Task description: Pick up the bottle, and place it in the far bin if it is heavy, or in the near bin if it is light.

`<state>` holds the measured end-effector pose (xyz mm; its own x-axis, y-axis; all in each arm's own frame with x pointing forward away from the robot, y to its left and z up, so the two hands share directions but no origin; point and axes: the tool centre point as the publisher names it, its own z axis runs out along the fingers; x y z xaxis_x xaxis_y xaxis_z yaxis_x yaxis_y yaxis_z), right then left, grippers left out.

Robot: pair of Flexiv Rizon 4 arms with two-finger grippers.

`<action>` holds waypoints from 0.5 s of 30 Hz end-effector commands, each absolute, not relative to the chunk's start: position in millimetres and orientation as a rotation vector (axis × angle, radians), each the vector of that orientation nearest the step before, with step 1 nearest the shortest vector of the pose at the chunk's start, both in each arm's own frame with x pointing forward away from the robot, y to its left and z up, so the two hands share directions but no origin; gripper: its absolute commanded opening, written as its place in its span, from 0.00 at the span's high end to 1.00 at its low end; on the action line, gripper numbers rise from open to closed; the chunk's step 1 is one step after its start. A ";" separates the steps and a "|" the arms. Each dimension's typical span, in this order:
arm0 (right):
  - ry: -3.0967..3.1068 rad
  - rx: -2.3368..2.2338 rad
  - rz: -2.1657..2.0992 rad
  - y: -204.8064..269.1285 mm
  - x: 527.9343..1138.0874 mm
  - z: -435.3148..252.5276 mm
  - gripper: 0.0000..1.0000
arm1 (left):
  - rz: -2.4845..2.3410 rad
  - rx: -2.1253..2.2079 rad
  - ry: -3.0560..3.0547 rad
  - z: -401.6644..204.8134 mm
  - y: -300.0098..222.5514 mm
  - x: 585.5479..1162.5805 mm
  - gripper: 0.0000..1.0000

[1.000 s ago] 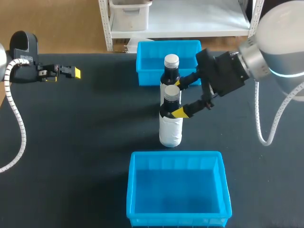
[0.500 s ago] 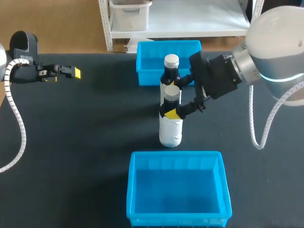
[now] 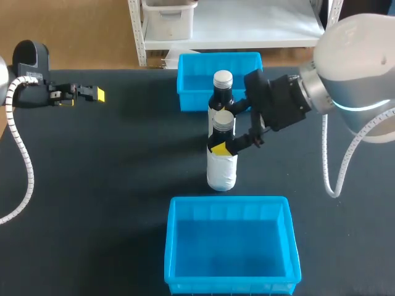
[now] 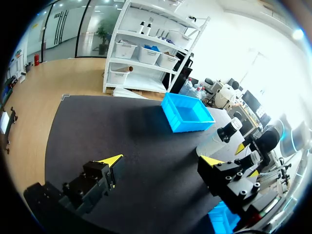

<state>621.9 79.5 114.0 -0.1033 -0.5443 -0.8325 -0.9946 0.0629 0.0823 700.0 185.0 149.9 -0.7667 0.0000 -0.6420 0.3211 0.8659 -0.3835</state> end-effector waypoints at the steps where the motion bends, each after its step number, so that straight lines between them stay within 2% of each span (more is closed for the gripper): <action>1: 1.718 -1.538 0.921 77.0 621.1 114.2 0.00 | -0.637 0.231 2.375 149.9 185.0 700.0 0.00; 2: 1.718 -1.536 0.920 76.9 621.2 114.3 0.00 | -0.637 0.231 2.375 149.9 185.0 700.0 0.00; 5: 1.716 -1.533 0.920 77.1 621.2 114.9 0.13 | -0.637 0.231 2.375 149.9 185.0 700.0 0.00; 8: 1.712 -1.537 0.923 78.9 620.5 115.9 0.12 | -0.637 0.231 2.375 149.9 185.0 700.0 0.00; 11: 1.707 -1.541 0.924 80.4 619.7 116.5 0.23 | -0.637 0.231 2.375 149.9 185.0 700.0 0.00; 15: 1.705 -1.545 0.927 81.1 619.2 116.4 0.25 | -0.637 0.231 2.375 149.9 185.0 700.0 0.00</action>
<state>619.4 81.5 116.7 -0.0968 -0.5390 -0.8368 -0.9953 0.0572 0.0782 700.0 185.0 149.9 -0.7667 0.0000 -0.6420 0.3211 0.8659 -0.3835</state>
